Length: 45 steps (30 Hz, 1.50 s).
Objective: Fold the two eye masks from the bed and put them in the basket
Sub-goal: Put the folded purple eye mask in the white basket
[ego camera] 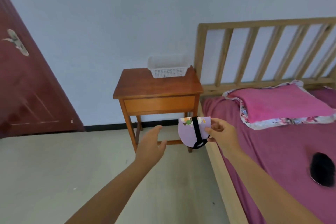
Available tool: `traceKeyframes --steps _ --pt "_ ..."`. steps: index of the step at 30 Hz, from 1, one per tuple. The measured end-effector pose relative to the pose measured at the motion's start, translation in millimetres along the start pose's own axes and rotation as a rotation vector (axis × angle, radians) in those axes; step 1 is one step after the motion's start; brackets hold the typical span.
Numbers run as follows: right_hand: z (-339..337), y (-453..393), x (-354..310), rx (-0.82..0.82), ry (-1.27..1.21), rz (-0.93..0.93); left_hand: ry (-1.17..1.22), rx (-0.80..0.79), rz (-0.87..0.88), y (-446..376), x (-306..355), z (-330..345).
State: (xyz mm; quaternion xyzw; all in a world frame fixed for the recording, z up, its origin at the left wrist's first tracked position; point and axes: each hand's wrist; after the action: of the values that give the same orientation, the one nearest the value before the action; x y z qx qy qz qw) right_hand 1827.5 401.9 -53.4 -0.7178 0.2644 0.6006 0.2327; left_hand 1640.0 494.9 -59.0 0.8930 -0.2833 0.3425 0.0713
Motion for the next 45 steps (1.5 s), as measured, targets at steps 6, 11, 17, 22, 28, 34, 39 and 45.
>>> traceKeyframes --steps 6,11,17,22,28,34,39,45 --pt "35.8 -146.0 -20.1 -0.047 -0.047 -0.048 -0.160 0.178 0.048 -152.5 -29.9 -12.8" --pt "61.2 -292.9 -38.0 -0.080 -0.076 -0.057 -0.349 0.180 -0.006 -294.4 -42.7 -21.2" --pt "110.5 -443.5 -44.4 -0.125 -0.058 0.037 -0.381 0.119 -0.100 -424.3 -67.4 -31.1" --pt "165.8 -543.9 -30.8 -0.155 -0.092 0.142 -0.379 0.070 -0.158 -514.7 -109.7 -29.1" --pt "221.2 -650.4 -2.1 -0.106 -0.038 0.264 -0.406 -0.093 -0.132 -627.5 -157.6 -18.0" --pt "259.2 -726.5 31.4 -0.071 0.090 0.475 -0.342 -0.272 -0.088 -715.2 -183.5 -9.6" --pt "288.8 -746.8 61.4 -0.109 0.175 0.527 -0.190 -0.303 -0.103 -746.4 -194.1 1.3" --pt "307.0 -753.8 80.4 -0.180 0.483 0.473 -0.299 -0.406 -0.082 -751.1 -198.1 5.8"
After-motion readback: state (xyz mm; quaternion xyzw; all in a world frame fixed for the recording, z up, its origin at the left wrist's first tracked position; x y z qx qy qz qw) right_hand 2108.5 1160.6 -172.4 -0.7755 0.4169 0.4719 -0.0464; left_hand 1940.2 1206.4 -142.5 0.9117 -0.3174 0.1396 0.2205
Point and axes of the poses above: each hand's wrist, its own y-axis away from the middle knuckle, its own z-axis out of the palm, x = y × z, and after that the axes turned 3 degrees about -x, right-handed
